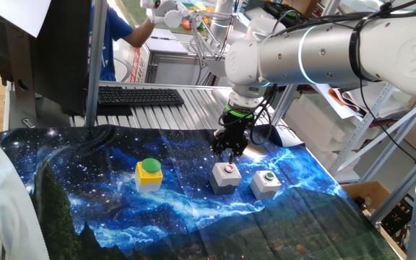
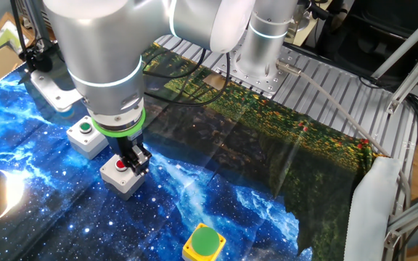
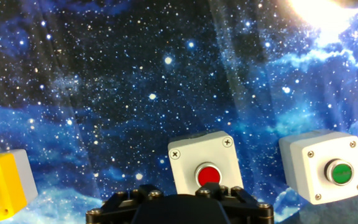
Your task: Press three buttons from left to right in sequence
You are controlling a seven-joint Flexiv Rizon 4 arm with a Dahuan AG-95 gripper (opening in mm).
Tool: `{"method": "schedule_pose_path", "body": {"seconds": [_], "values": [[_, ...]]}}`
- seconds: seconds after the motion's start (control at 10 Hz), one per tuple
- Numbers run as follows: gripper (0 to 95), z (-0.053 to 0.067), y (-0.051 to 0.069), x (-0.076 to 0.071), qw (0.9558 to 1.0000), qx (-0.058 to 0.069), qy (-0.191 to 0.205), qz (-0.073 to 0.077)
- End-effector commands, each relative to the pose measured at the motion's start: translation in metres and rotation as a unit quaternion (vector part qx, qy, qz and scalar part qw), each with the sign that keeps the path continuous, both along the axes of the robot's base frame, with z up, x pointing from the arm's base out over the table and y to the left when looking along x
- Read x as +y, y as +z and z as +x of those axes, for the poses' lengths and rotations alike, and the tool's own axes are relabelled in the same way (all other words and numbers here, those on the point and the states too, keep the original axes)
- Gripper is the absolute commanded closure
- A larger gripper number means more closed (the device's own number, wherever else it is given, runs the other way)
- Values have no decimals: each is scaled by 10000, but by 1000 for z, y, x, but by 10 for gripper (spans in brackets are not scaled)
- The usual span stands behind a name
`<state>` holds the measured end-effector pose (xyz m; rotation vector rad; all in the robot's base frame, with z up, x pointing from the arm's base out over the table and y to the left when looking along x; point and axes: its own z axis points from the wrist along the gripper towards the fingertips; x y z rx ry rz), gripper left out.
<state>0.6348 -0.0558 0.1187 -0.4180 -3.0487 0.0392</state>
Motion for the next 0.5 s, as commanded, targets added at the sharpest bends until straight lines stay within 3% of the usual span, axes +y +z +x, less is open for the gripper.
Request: {"method": "schedule_pose_path", "body": {"seconds": [0.1,0.3,0.5], "values": [[570,0,0,0,10000,-1,-16,9],[570,0,0,0,10000,-2,-50,5],[570,0,0,0,9999,-30,105,-95]]}}
